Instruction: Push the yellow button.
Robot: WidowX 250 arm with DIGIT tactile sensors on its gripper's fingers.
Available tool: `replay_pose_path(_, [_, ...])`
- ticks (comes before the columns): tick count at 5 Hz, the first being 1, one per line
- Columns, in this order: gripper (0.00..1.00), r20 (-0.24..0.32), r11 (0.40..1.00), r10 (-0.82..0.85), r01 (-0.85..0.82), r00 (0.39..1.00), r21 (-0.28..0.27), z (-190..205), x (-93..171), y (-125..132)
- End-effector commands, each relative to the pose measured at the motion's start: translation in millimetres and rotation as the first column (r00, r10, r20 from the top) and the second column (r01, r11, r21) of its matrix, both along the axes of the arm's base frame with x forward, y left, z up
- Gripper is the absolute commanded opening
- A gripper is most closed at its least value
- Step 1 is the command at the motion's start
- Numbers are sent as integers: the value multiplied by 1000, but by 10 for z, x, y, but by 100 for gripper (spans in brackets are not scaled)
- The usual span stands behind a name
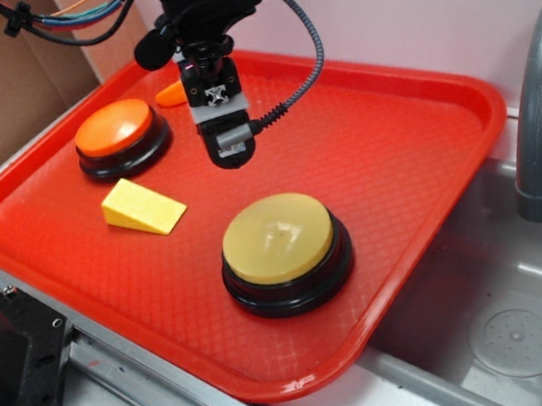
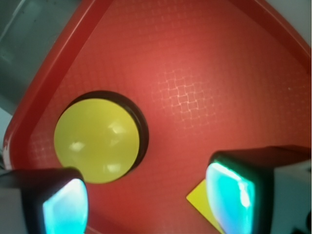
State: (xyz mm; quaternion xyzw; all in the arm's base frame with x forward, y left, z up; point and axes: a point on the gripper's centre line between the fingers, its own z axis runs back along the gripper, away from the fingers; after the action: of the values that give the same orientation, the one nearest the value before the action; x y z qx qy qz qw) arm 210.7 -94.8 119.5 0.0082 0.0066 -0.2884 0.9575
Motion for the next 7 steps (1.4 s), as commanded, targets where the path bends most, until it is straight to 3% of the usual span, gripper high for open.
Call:
replay_pose_path(1, [100, 50, 1000, -9, 8, 999, 17, 249, -202, -1])
replay_pose_path(3, [100, -3, 1000, 12, -12, 1000, 5, 331, -243, 26])
replay_pose_path(4, [100, 4, 1000, 17, -17, 1000, -15, 390, -299, 28])
replay_pose_path(7, [100, 46, 999, 38, -38, 998, 2, 497, -341, 16])
